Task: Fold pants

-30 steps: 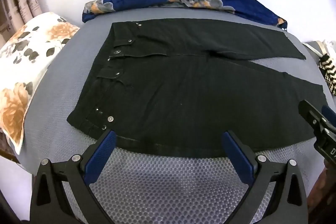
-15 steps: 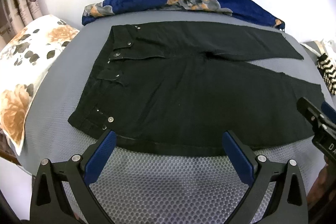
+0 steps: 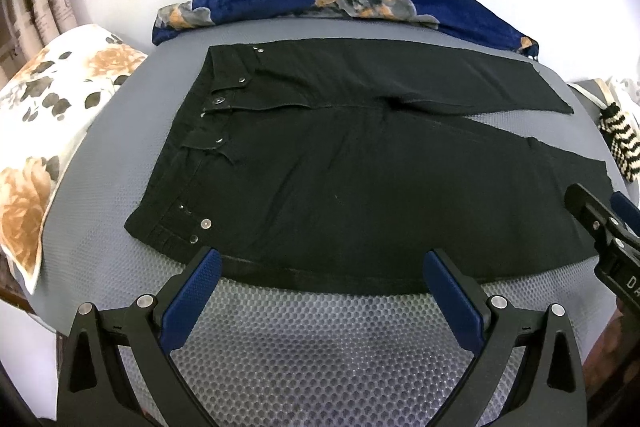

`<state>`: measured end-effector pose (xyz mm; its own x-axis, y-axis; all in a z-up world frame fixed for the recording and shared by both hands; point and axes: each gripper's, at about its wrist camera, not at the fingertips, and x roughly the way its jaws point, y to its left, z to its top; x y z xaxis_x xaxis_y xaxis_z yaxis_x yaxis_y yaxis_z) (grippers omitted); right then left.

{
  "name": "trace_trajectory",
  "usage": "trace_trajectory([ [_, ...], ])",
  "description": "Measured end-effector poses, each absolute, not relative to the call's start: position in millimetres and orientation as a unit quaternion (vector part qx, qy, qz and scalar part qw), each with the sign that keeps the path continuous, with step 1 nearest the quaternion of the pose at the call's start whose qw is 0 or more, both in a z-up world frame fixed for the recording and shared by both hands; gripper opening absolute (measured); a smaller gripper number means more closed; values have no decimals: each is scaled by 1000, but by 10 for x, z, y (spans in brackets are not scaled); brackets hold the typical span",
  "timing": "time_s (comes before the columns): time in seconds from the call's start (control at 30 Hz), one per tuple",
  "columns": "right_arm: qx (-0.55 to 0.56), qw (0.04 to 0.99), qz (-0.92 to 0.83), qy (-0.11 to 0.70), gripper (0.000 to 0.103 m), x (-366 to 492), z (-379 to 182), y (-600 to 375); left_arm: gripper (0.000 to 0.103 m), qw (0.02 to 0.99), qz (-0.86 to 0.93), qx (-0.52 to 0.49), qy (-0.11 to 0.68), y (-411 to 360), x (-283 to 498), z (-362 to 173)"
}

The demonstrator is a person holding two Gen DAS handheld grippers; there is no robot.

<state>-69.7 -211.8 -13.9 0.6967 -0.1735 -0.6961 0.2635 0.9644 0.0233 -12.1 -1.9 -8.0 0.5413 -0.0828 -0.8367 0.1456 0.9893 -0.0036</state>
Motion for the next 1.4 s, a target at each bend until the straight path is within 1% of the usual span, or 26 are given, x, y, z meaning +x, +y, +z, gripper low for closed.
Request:
trace_trajectory([
  [0.47,48,918,-121,376,103,-717,-40,-2073,100,886,-55,35,459,-14,-143,-32],
  [0.67,38,918,-129,374,103,-751,-2,-2073,100,897,-48,19,440,125,-83,65],
  [0.8,31,916,-141,373,103,-768,40,-2098,100,904,-35,32,425,176,-77,106],
  [1.4,23,912,-147,383,103,-753,43,-2057,100,900,-46,45,431,120,-172,34],
])
